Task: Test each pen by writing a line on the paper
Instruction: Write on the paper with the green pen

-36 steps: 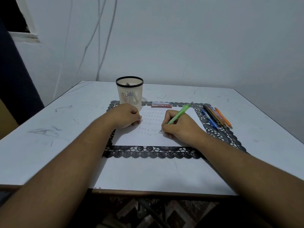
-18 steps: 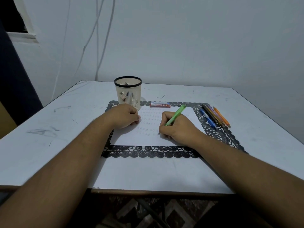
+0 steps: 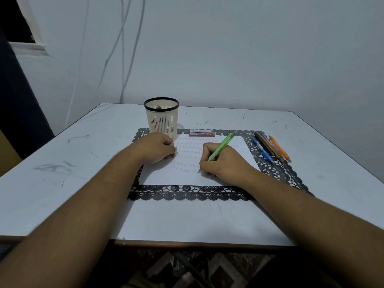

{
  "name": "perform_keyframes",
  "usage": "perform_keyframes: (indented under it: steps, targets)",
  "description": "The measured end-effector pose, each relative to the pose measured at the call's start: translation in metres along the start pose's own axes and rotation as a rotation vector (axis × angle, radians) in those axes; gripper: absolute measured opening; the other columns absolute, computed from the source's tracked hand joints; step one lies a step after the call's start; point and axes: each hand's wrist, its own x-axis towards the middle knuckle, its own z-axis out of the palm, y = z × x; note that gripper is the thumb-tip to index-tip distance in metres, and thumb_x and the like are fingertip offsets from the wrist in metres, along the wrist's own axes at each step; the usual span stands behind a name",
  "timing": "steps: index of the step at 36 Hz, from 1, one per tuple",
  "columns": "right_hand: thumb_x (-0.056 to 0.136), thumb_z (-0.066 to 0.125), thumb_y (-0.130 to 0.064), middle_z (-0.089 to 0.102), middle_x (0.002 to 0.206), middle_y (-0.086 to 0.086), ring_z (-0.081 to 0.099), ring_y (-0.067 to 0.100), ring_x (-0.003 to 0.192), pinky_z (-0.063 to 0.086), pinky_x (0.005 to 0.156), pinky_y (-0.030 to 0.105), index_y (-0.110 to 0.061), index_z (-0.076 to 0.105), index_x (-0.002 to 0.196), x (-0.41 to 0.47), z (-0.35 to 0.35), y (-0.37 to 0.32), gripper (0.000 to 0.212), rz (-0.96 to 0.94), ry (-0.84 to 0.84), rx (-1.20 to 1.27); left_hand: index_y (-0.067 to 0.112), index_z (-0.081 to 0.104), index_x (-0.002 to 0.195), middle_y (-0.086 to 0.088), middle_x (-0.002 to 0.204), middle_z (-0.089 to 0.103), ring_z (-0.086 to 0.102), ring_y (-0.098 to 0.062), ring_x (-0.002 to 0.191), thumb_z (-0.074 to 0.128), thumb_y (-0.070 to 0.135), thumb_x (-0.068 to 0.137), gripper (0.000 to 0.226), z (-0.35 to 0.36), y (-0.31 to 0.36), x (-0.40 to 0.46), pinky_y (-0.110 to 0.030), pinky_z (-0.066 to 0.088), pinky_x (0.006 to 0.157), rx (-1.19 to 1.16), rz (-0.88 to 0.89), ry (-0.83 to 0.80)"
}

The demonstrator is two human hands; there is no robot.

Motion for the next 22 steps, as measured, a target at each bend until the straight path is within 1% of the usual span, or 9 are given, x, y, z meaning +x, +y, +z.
perform_keyframes:
  steps: [3, 6, 10, 15, 19, 22]
  targets:
    - [0.085, 0.068, 0.005, 0.055, 0.064, 0.004, 0.053, 0.013, 0.058, 0.051, 0.063, 0.03, -0.016, 0.057, 0.065, 0.0001, -0.0043, 0.0013, 0.031, -0.006, 0.027, 0.035, 0.023, 0.073, 0.071, 0.014, 0.073, 0.071, 0.062, 0.002, 0.074, 0.064, 0.028, 0.099, 0.029, -0.0003, 0.0008, -0.0006, -0.019, 0.041, 0.061, 0.002, 0.001, -0.001]
    - [0.086, 0.068, 0.007, 0.056, 0.06, -0.001, 0.054, 0.007, 0.054, 0.051, 0.061, 0.028, -0.011, 0.057, 0.067, -0.0018, -0.0075, 0.0009, 0.028, -0.016, 0.065, 0.007, 0.024, 0.074, 0.073, 0.013, 0.075, 0.072, 0.063, 0.001, 0.077, 0.063, 0.029, 0.099, 0.029, -0.0006, 0.0002, -0.0003, -0.02, 0.042, 0.062, 0.01, 0.004, -0.007]
    - [0.086, 0.068, 0.006, 0.054, 0.062, 0.002, 0.052, 0.011, 0.056, 0.052, 0.061, 0.027, -0.012, 0.056, 0.067, -0.0033, -0.0057, -0.0001, 0.029, -0.002, 0.055, -0.016, 0.024, 0.072, 0.07, 0.014, 0.074, 0.07, 0.062, -0.001, 0.076, 0.063, 0.028, 0.099, 0.031, -0.0008, 0.0005, 0.0, -0.02, 0.041, 0.062, 0.017, 0.012, -0.003]
    - [0.085, 0.068, 0.004, 0.056, 0.066, 0.005, 0.052, 0.011, 0.058, 0.047, 0.053, 0.018, -0.008, 0.056, 0.071, -0.0049, -0.0051, -0.0028, 0.023, -0.014, 0.061, -0.076, 0.024, 0.07, 0.067, 0.013, 0.074, 0.069, 0.06, 0.0, 0.075, 0.064, 0.027, 0.099, 0.032, -0.0003, 0.0019, -0.0012, -0.021, 0.041, 0.062, 0.027, 0.011, 0.005]
    - [0.085, 0.069, 0.003, 0.055, 0.063, 0.004, 0.054, 0.012, 0.056, 0.05, 0.057, 0.026, -0.007, 0.056, 0.072, -0.0029, -0.0041, -0.0015, 0.02, -0.011, 0.086, -0.079, 0.023, 0.071, 0.07, 0.012, 0.076, 0.071, 0.061, 0.0, 0.076, 0.064, 0.028, 0.098, 0.03, -0.0011, 0.0012, -0.0017, -0.021, 0.04, 0.062, 0.018, 0.009, 0.006]
    - [0.084, 0.069, 0.004, 0.055, 0.063, 0.003, 0.053, 0.011, 0.056, 0.051, 0.058, 0.026, -0.002, 0.054, 0.074, -0.0031, -0.0043, -0.0016, 0.019, -0.005, 0.105, -0.081, 0.022, 0.074, 0.073, 0.011, 0.077, 0.072, 0.063, -0.001, 0.078, 0.064, 0.028, 0.098, 0.027, -0.0009, 0.0005, -0.001, -0.021, 0.042, 0.063, 0.011, 0.01, 0.005]
